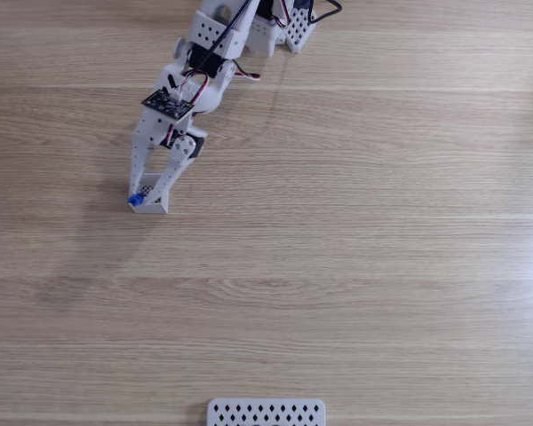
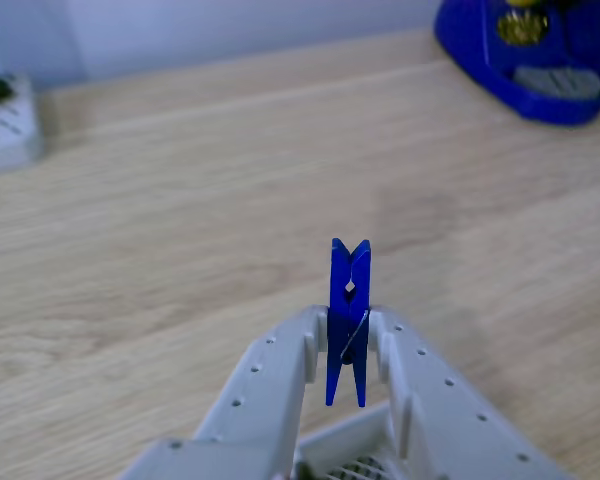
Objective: Grasp a peg and put it in the crate.
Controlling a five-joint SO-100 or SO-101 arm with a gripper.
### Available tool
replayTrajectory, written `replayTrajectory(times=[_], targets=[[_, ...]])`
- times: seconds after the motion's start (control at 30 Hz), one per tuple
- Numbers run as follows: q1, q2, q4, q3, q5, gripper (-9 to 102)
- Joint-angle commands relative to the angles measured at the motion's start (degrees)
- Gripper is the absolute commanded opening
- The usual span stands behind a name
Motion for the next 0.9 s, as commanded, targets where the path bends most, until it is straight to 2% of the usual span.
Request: replayTrajectory(times=[0.0,0.23,0.43,0.67,0.77,0.87], targets=[[2.02,0.97,-1.49,-1.41,-0.53,-1],[2.55,0.97,-1.05,-1.41,-0.53,-1],[2.37,1.32,4.57,-1.41,-0.62,-1],[2.55,1.32,6.15,-3.25,-0.62,0],[2.55,1.32,6.24,-3.52,-0.62,6],[2.64,1.32,6.24,-3.52,-0.62,18]])
